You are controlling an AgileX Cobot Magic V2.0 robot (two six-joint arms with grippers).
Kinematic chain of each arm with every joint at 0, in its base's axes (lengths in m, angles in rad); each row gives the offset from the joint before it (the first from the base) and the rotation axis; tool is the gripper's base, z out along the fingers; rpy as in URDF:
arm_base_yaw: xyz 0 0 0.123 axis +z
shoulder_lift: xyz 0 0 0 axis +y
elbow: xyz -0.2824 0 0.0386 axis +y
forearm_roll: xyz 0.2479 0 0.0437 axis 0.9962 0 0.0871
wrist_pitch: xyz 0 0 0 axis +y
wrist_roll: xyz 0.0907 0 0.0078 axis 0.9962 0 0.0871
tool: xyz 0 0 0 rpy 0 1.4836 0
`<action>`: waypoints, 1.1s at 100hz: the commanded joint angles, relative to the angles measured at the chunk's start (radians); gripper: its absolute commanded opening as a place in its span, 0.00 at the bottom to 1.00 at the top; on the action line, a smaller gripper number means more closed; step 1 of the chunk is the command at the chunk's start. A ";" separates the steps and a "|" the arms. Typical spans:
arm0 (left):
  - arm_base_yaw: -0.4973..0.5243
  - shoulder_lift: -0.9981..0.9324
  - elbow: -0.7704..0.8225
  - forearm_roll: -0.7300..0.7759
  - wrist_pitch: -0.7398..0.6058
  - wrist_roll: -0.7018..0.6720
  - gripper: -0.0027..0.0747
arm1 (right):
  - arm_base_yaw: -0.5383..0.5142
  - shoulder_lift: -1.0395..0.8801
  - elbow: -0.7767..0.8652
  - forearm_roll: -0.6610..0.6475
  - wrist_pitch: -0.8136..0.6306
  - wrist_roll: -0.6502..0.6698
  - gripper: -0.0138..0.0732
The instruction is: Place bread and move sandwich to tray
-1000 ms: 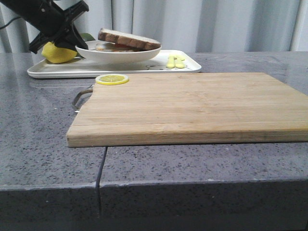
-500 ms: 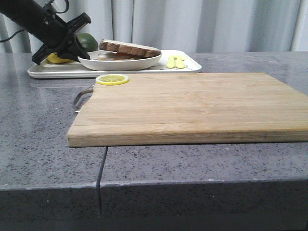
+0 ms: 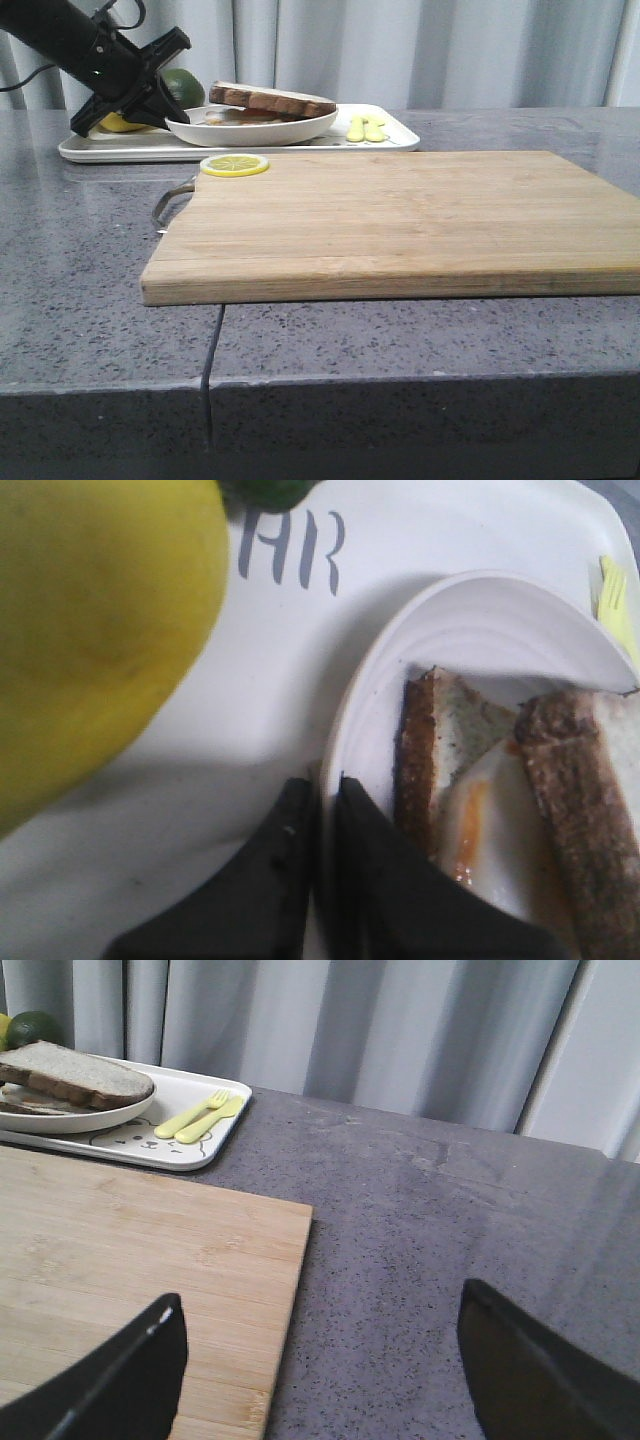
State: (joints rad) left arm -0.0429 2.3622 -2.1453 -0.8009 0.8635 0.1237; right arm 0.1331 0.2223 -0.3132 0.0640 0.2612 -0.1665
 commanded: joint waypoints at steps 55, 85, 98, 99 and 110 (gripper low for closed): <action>0.025 -0.098 -0.034 -0.055 0.019 -0.007 0.59 | -0.006 0.006 -0.026 -0.002 -0.080 -0.001 0.79; 0.041 -0.201 -0.034 -0.052 0.075 -0.009 0.59 | -0.006 0.006 -0.026 -0.002 -0.080 -0.001 0.79; 0.041 -0.266 -0.034 -0.052 0.124 -0.009 0.59 | -0.006 0.006 -0.026 -0.002 -0.080 -0.001 0.79; 0.041 -0.269 -0.034 -0.052 0.132 -0.009 0.59 | -0.006 0.006 -0.026 -0.002 -0.080 -0.001 0.79; 0.049 -0.329 -0.034 -0.048 0.196 -0.009 0.59 | -0.006 0.006 -0.026 -0.002 -0.080 -0.001 0.79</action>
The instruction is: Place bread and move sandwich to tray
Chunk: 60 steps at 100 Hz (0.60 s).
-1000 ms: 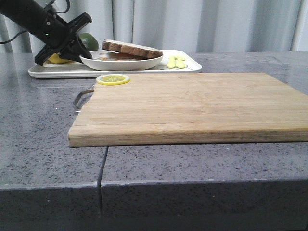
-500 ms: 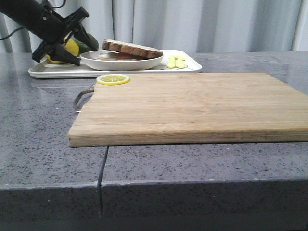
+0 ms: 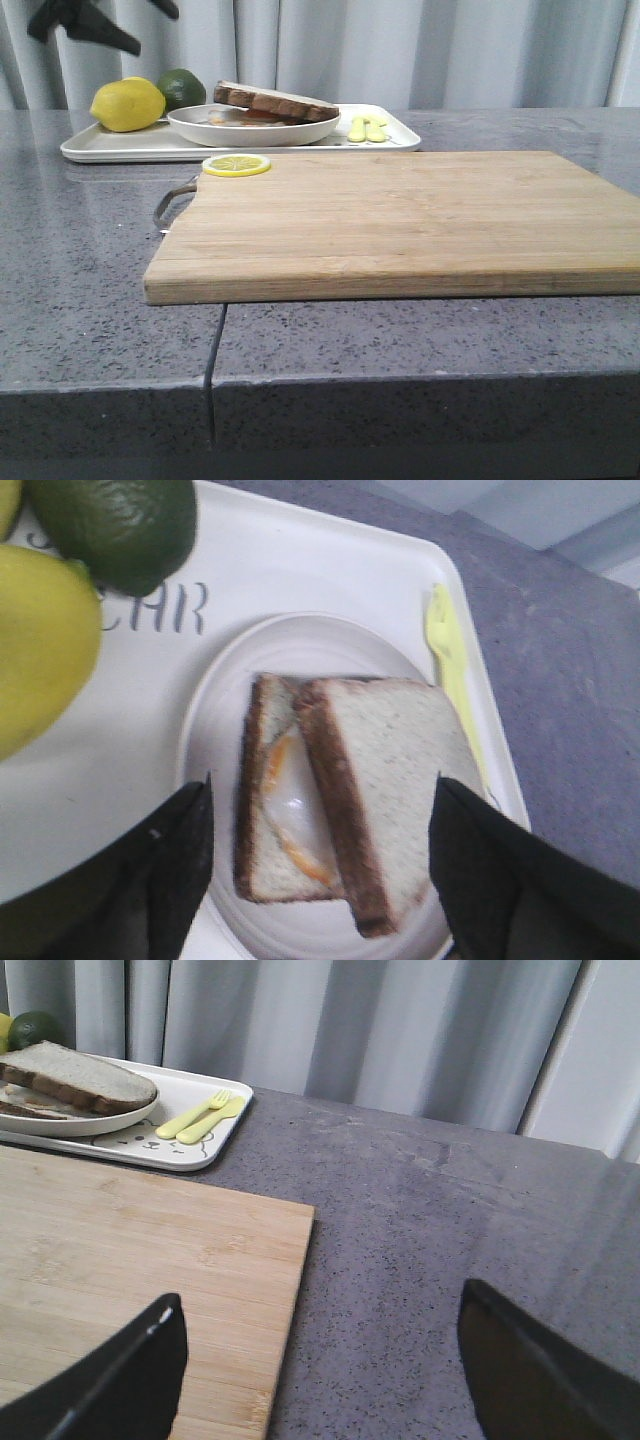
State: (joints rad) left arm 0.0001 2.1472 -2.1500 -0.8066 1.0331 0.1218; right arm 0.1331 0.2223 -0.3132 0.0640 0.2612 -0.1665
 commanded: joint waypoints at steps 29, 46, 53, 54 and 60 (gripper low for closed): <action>0.012 -0.335 0.015 0.042 0.045 0.050 0.59 | -0.006 0.006 -0.026 -0.002 -0.084 -0.001 0.79; 0.012 -0.514 0.181 0.046 -0.007 0.122 0.59 | -0.006 0.006 -0.026 -0.002 -0.085 -0.001 0.79; 0.012 -0.607 0.303 0.046 -0.065 0.158 0.59 | -0.006 0.006 -0.026 -0.002 -0.085 -0.001 0.79; 0.012 -0.627 0.317 0.046 -0.079 0.162 0.59 | -0.006 0.006 -0.026 -0.002 -0.085 -0.001 0.79; 0.012 -0.710 0.449 0.046 -0.144 0.201 0.59 | -0.006 0.006 -0.026 -0.002 -0.085 -0.001 0.79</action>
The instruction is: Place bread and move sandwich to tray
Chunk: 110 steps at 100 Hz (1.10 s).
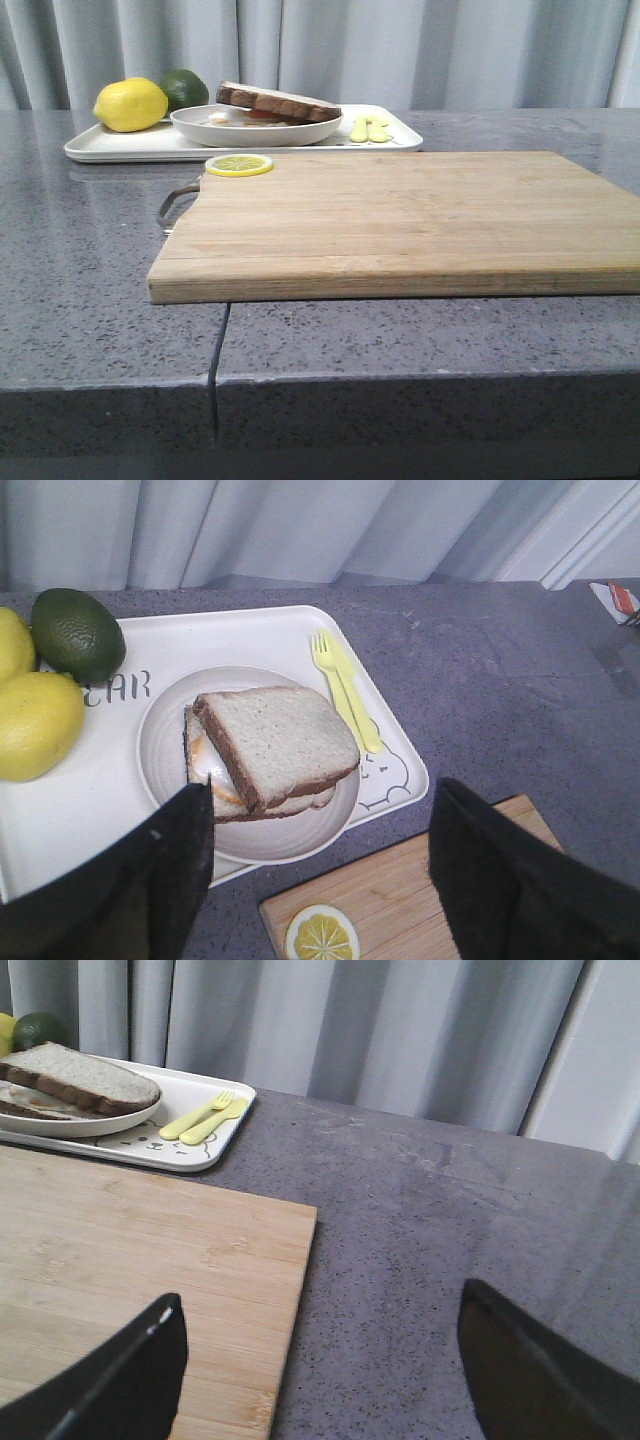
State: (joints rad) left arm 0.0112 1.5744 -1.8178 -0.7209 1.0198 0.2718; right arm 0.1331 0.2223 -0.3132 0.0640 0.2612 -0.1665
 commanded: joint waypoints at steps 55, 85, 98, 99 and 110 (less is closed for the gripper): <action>0.001 -0.927 1.082 -0.105 -0.585 0.264 0.59 | -0.006 0.006 -0.026 -0.002 -0.086 -0.001 0.79; 0.001 -1.280 1.387 -0.105 -0.667 0.266 0.59 | -0.006 0.006 -0.026 -0.002 -0.076 -0.001 0.79; 0.001 -1.368 1.458 -0.105 -0.670 0.266 0.59 | -0.006 0.006 -0.026 -0.002 -0.066 -0.001 0.79; 0.001 -1.373 1.461 -0.105 -0.670 0.266 0.59 | -0.006 0.006 -0.026 -0.002 -0.065 -0.001 0.79; 0.001 -1.388 1.494 -0.105 -0.670 0.266 0.59 | -0.006 0.006 -0.026 -0.002 -0.059 -0.001 0.79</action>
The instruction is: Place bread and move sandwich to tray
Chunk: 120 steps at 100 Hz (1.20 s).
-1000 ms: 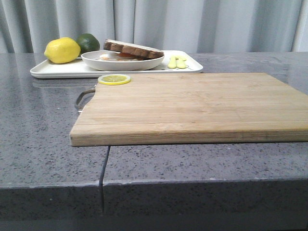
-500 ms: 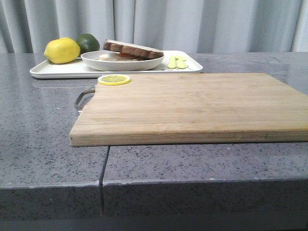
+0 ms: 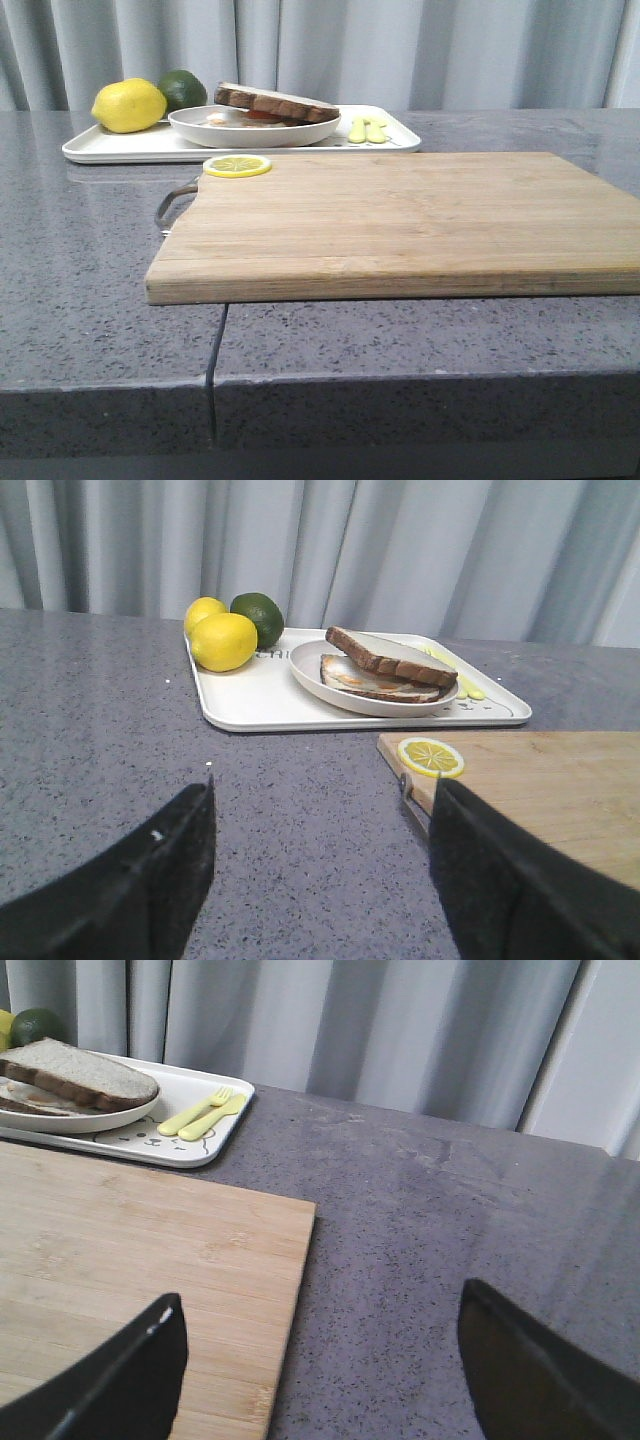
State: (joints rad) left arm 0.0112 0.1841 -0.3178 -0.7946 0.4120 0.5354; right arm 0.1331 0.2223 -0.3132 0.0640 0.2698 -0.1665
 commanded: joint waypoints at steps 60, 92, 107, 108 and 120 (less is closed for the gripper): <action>0.001 0.002 0.006 -0.032 -0.032 0.003 0.01 | -0.006 0.006 -0.026 -0.002 -0.029 -0.001 0.02; -0.004 0.002 0.006 -0.033 -0.024 0.003 0.01 | -0.006 0.006 -0.026 -0.002 -0.027 -0.001 0.02; -0.004 0.002 0.006 -0.033 -0.024 0.003 0.01 | -0.006 0.006 -0.026 -0.002 -0.027 -0.001 0.02; -0.004 0.002 0.006 -0.033 -0.024 0.003 0.01 | -0.006 0.006 -0.026 -0.002 -0.027 -0.001 0.02; -0.004 0.002 0.006 -0.033 -0.026 0.003 0.01 | -0.006 0.006 -0.026 -0.002 -0.027 -0.001 0.02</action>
State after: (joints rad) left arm 0.0112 0.1777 -0.2849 -0.7989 0.4385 0.5354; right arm 0.1331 0.2223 -0.3132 0.0640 0.3165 -0.1665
